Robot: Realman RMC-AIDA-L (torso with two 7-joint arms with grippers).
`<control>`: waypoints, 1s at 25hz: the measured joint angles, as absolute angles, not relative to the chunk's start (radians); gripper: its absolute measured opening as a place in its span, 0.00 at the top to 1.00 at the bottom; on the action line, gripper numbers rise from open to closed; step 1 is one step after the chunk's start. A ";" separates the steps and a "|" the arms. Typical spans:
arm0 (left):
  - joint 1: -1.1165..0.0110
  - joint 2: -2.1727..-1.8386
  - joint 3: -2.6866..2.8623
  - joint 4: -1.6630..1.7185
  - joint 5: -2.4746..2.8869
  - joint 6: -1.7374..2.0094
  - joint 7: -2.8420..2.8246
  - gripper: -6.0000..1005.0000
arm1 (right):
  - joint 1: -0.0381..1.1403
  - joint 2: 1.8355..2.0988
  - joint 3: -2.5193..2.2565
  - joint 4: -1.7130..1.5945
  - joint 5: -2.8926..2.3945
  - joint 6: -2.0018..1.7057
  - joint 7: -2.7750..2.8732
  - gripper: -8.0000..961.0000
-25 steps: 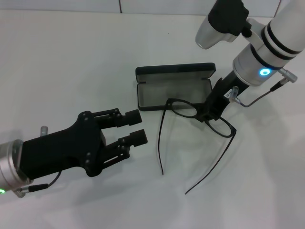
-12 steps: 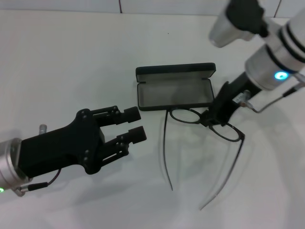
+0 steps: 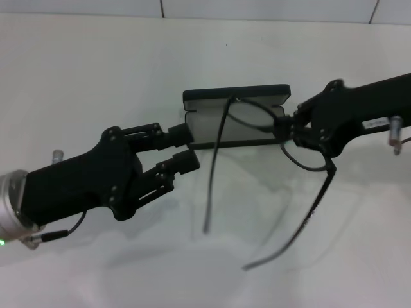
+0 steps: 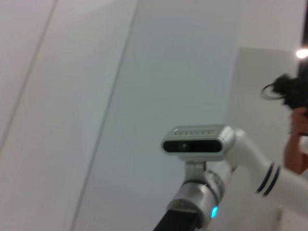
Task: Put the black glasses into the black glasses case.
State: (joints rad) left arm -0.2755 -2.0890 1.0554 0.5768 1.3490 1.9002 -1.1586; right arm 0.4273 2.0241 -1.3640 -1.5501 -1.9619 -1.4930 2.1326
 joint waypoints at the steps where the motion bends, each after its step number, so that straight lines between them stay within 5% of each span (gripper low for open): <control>1: -0.286 -2.090 1.056 0.577 1.346 1.914 -1.158 0.62 | 0.410 2.024 -1.349 -1.544 -1.917 -1.489 2.101 0.92; 5: -0.339 -2.091 1.057 0.577 1.344 1.970 -1.165 0.63 | 0.371 2.022 -1.303 -1.457 -1.764 -1.482 1.978 0.92; 16: -0.423 -2.092 1.058 0.493 1.346 1.979 -1.156 0.94 | 0.383 2.019 -1.288 -1.175 -1.509 -1.501 1.753 0.92; 25: -0.427 -2.092 1.073 0.483 1.354 1.979 -1.148 0.94 | 0.408 2.020 -1.288 -1.107 -1.450 -1.543 1.708 0.92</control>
State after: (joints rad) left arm -0.4268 -2.0921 1.0731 0.4835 1.3537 1.9787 -1.1482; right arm 0.4080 2.0201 -1.2883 -1.1066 -1.4504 -1.5427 1.7079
